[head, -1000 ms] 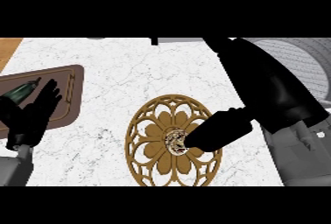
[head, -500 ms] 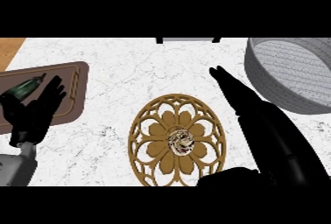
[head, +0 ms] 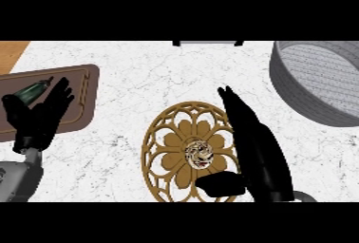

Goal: Pick the cupcake from the placemat and place it in the basket

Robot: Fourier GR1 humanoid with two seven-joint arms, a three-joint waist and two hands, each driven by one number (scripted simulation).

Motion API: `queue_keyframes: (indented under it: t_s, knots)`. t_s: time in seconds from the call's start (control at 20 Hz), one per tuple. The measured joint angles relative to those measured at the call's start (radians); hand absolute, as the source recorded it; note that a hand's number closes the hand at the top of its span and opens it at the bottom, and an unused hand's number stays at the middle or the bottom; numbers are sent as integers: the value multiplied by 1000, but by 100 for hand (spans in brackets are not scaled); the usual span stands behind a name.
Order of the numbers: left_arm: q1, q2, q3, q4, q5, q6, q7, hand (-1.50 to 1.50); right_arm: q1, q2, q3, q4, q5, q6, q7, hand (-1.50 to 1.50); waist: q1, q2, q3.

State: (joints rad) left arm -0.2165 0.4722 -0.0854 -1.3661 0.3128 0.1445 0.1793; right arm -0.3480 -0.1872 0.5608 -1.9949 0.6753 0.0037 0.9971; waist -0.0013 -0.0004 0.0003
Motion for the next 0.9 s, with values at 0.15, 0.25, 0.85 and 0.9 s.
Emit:
queue_keyframes:
  t_s: [0.15, 0.25, 0.85, 0.9]
  knots:
    - [12, -7, 7, -13, -14, -6, 3, 0, 17, 51, 12, 105, 48, -36, -26, -150, 4, 0, 0]
    - [13, -20, 13, -13, -23, -10, -3, 0, 32, 74, 10, 155, 58, -42, -40, -150, 4, 1, 0]
    - [0, -68, 83, 12, -90, -77, 6, 0, 118, 135, -28, 246, 102, 19, -126, -150, 1, 0, 0]
    - [-3, -70, 93, 21, -90, -88, 1, 0, 142, 125, -30, 230, 103, 23, -140, -150, 0, 0, 0]
